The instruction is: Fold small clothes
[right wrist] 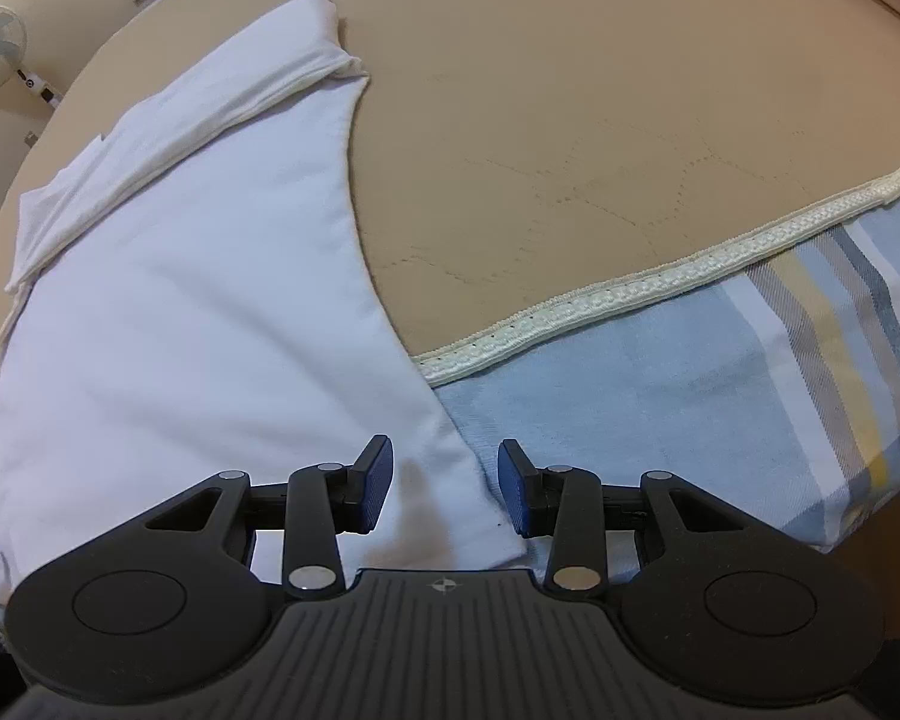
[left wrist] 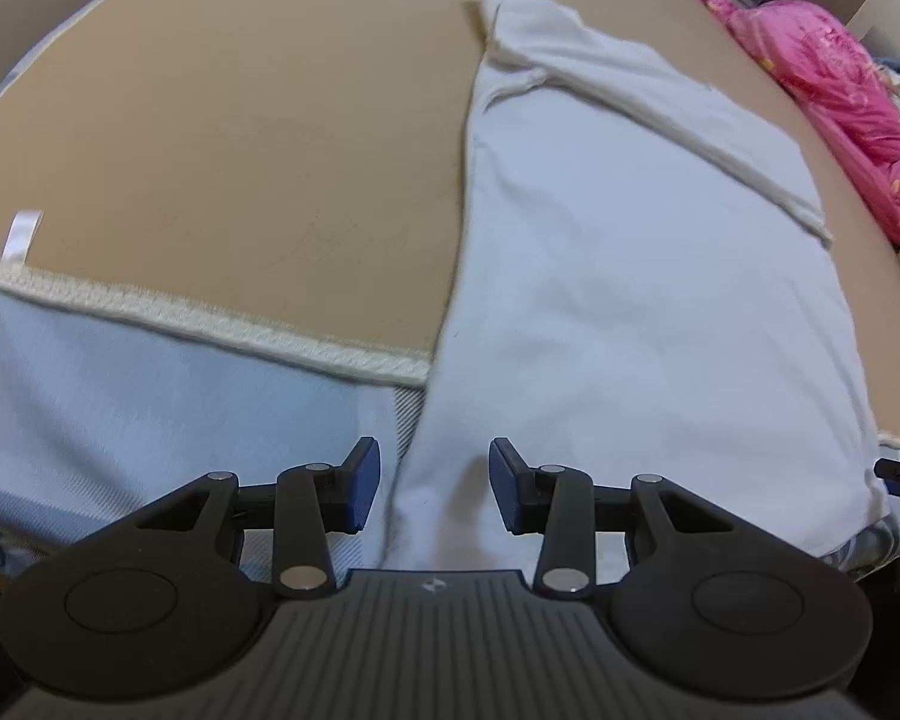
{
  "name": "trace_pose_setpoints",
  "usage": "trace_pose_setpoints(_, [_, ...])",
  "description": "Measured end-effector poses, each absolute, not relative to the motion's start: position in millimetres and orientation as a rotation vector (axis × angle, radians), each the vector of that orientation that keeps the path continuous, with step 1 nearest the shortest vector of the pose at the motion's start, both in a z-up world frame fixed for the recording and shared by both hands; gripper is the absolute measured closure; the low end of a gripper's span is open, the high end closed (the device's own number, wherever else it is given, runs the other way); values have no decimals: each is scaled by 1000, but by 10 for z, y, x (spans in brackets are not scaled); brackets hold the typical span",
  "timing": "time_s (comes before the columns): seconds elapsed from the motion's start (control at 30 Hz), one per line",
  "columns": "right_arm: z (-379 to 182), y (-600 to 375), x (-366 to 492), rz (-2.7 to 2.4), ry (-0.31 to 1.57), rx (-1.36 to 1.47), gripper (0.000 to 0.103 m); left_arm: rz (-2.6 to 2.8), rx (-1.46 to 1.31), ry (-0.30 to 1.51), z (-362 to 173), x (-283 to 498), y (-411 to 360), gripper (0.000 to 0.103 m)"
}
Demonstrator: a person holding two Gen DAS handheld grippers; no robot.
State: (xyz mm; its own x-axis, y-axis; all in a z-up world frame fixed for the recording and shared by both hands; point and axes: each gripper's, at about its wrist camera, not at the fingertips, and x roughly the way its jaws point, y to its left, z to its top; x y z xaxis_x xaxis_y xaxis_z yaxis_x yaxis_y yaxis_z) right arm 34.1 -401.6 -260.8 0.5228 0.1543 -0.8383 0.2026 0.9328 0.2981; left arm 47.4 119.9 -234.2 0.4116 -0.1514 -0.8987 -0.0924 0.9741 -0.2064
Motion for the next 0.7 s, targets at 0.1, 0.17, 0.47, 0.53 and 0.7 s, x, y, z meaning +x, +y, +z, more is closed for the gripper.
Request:
trace_pose_setpoints(0.1, [-2652, -4010, 416, -29, 1047, 350, 62, -40, -220, 1180, -2391, 471, 1173, 59])
trace_pose_setpoints(0.17, [-2669, -4000, 428, -28, 1059, 335, 62, -44, -197, 1182, -2401, 479, 1144, 59])
trace_pose_setpoints(0.47, [-2673, -3922, 462, 17, 1062, 303, 73, -85, -104, 1164, -2390, 460, 1025, 93])
trace_pose_setpoints(0.53, [-2633, -3920, 424, 55, 1050, 327, 96, -97, -87, 1153, -2363, 434, 1003, 95])
trace_pose_setpoints(0.7, [-2630, -3888, 421, 62, 1057, 320, 94, -109, -94, 1174, -2390, 452, 981, 91])
